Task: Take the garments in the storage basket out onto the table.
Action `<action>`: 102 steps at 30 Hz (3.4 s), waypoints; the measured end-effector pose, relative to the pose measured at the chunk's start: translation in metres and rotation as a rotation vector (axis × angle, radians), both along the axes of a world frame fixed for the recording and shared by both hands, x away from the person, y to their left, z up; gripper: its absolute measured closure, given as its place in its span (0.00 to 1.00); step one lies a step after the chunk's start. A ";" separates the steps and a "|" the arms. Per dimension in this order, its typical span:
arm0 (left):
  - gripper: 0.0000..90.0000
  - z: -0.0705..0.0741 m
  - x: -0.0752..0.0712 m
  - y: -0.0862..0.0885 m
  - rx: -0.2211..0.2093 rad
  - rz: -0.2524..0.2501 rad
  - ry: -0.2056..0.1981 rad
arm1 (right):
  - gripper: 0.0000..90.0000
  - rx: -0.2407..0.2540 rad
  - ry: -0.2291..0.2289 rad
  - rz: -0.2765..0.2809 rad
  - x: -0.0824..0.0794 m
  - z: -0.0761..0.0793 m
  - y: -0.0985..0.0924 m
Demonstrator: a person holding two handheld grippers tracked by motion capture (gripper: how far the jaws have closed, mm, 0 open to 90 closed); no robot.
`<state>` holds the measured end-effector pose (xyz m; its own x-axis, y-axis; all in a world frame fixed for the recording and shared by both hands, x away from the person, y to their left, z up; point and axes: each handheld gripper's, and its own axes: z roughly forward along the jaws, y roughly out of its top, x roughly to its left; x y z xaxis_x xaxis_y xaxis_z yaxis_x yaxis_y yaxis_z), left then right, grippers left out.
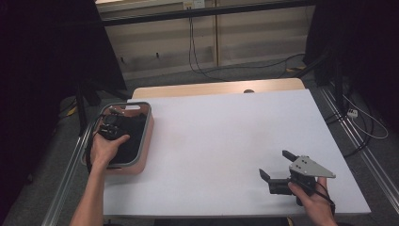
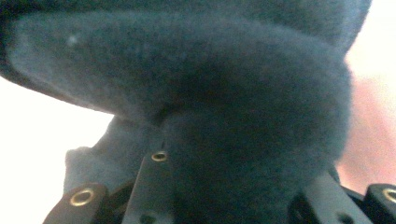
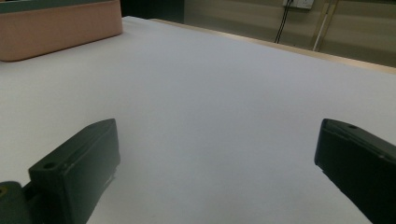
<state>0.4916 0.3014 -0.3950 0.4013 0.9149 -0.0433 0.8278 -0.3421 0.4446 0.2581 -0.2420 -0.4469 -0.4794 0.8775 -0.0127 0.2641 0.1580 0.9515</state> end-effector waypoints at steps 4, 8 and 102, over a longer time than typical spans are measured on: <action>0.77 0.006 -0.005 0.004 -0.027 0.006 -0.039 | 0.00 -0.001 0.001 0.002 0.001 0.000 0.000; 0.77 0.009 -0.010 0.008 -0.053 0.013 -0.081 | 0.00 0.001 0.002 0.002 0.001 0.000 0.000; 0.75 0.122 -0.155 0.034 -0.500 0.034 -1.014 | 0.00 -0.001 -0.009 0.036 0.007 0.001 0.007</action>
<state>0.3362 0.3351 -0.2726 0.4350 0.8973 -0.0758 0.0130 0.0779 0.9969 0.2649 -0.2354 -0.4455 -0.5104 0.8597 -0.0184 0.2497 0.1687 0.9535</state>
